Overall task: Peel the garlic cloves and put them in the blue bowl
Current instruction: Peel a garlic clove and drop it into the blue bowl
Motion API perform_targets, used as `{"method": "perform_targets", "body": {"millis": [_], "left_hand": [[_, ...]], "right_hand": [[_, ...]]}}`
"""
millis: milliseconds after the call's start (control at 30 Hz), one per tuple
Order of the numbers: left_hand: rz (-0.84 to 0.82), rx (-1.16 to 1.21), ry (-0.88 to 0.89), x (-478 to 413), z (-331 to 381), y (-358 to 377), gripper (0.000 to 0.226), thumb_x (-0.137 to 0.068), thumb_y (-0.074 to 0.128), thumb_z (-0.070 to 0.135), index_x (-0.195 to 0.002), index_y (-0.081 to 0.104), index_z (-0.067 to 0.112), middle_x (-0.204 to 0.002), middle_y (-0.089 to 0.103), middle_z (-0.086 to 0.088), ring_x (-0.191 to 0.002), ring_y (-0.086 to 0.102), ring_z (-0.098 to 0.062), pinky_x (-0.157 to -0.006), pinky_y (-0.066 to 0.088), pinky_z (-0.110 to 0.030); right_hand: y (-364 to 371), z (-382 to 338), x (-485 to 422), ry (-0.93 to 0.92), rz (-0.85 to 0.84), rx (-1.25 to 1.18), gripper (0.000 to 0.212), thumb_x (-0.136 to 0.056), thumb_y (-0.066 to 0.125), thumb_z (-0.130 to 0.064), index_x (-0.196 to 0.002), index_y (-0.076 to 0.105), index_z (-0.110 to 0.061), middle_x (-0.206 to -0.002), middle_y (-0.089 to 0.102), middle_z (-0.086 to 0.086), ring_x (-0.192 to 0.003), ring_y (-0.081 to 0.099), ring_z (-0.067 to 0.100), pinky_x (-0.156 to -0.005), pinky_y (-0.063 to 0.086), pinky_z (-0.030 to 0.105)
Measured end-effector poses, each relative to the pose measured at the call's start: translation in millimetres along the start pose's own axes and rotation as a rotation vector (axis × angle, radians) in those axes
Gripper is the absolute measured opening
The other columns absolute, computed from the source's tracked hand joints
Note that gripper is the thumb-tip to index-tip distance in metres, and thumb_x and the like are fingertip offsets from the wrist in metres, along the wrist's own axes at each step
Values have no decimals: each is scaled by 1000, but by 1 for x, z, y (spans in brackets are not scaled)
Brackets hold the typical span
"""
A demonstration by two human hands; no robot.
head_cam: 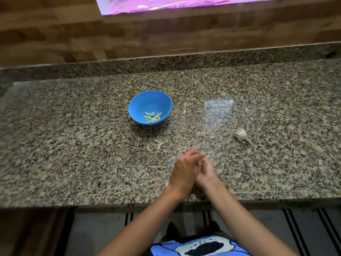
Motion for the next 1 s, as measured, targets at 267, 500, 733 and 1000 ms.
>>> {"method": "perform_targets", "body": {"millis": [267, 500, 733, 1000], "left_hand": [[277, 24, -161, -10, -47, -35, 24, -93, 55, 19, -116, 64, 17, -112, 65, 3, -97, 60, -3, -85, 52, -21], [79, -260, -146, 5, -94, -31, 46, -97, 40, 13, -143, 33, 16, -146, 39, -1, -133, 39, -12, -112, 24, -25], [-11, -156, 21, 8, -96, -28, 40, -94, 40, 17, -132, 50, 17, -130, 57, -5, -115, 57, -15, -101, 45, -34], [-320, -374, 156, 39, -140, -95, 68, -91, 38, 57, -148, 11, 34, -158, 3, 9, -143, 8, -5, -115, 14, -36]], "right_hand": [[1, 1, -9, -35, -26, 50, 30, -99, 38, -16, -88, 58, 2, -86, 61, 17, -70, 66, 26, -68, 59, 35], [-4, -11, -8, -95, -5, -15, 35, -100, 37, -16, -81, 60, 2, -75, 63, 17, -58, 67, 26, -61, 58, 37], [-2, -16, -8, -125, -30, -3, 37, -100, 35, -17, -80, 60, 1, -73, 64, 16, -59, 67, 25, -64, 57, 37], [-10, -41, -2, -210, -25, -36, 43, -98, 37, -17, -73, 67, 2, -74, 66, 16, -63, 66, 23, -72, 55, 35]]}}
Point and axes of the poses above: each hand's wrist, its own x-axis away from the middle knuckle, its own y-axis out of the palm, z = x × y, the point moved 1 cm from there along -x, towards the middle knuckle
